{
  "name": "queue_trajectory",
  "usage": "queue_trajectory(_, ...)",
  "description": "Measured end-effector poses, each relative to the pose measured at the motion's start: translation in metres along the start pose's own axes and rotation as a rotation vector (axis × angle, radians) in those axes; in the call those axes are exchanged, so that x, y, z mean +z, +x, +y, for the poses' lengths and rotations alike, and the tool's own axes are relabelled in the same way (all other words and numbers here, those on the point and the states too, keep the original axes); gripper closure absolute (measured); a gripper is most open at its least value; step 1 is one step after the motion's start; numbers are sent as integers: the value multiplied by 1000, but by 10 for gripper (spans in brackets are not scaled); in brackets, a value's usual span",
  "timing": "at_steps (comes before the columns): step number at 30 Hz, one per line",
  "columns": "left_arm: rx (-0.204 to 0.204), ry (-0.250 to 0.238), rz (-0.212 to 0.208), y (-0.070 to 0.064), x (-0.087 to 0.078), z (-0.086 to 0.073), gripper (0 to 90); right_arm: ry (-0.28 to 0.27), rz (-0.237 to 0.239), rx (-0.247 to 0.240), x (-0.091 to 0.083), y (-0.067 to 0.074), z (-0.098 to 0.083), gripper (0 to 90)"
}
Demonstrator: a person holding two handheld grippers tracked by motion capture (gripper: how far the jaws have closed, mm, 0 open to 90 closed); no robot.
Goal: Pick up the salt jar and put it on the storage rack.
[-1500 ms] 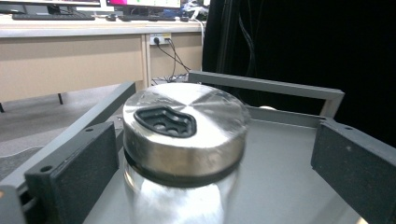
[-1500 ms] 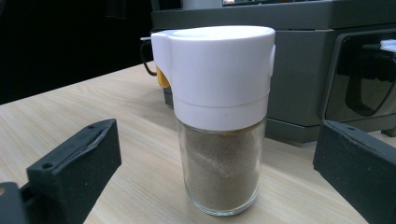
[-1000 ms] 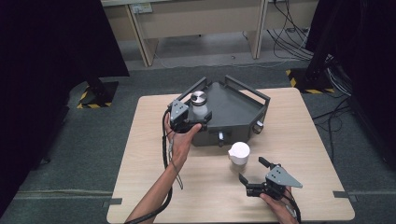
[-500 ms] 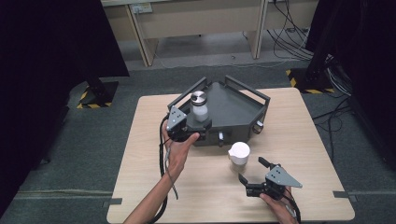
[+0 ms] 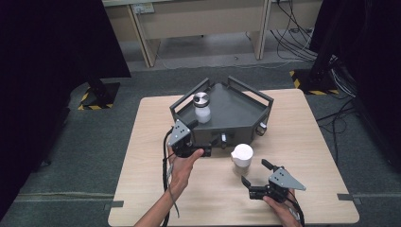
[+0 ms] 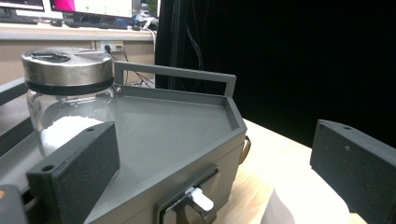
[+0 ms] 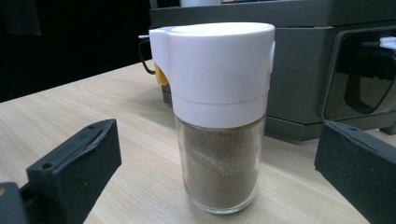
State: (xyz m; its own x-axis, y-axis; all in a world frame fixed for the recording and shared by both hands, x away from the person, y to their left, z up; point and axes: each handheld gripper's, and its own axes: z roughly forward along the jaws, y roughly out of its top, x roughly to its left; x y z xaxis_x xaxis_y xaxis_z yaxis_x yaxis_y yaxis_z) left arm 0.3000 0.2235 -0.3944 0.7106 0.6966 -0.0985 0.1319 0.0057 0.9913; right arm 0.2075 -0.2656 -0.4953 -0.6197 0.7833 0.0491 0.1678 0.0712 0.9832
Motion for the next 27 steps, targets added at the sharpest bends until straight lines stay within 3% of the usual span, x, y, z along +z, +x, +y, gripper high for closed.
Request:
queue_trajectory(12,7,-22,5,-7,-12,-21,9,-4,-2,2,-1,0,0,6)
queue_trajectory(22,48,-14,-5,-13,-17,-42,8,-1,0,0,0,0,0,6)
queue_trajectory(27,83,-7,10,-17,-20,-51,8,-1,2,-1,0,0,0,6)
